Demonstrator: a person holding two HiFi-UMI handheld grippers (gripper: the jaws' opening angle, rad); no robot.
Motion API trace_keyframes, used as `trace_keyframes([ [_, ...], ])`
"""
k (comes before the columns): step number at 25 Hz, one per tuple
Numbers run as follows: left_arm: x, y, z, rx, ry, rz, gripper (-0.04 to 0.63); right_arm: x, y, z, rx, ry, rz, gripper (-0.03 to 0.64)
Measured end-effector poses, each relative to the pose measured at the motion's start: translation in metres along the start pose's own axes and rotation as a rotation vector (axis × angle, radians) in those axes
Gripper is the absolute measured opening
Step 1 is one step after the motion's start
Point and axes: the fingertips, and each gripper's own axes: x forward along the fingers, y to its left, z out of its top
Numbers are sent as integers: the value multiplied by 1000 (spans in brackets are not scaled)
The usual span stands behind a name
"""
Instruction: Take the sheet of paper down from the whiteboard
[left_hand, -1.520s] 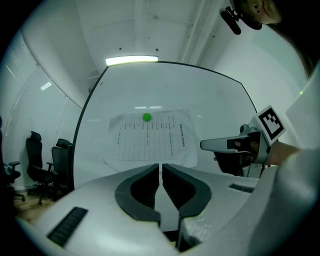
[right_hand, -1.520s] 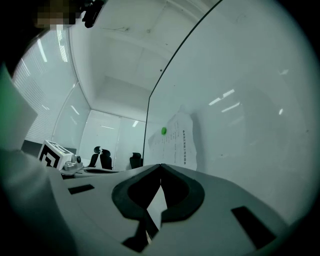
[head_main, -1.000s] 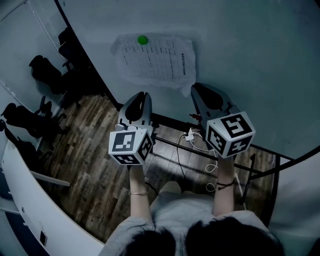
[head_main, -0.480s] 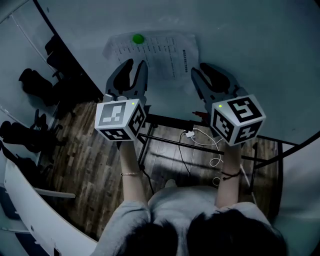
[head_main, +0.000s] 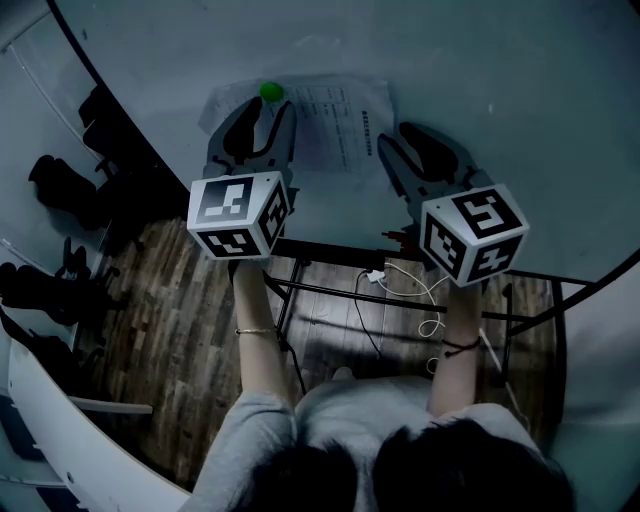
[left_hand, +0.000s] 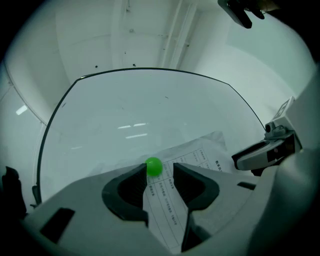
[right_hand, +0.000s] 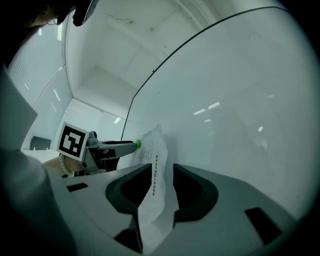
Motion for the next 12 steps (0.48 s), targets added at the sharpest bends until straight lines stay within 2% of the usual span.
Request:
trace_keyframes([
  [12, 15, 8, 0, 28, -4, 3, 147, 17, 5, -6, -29, 53, 10, 110],
])
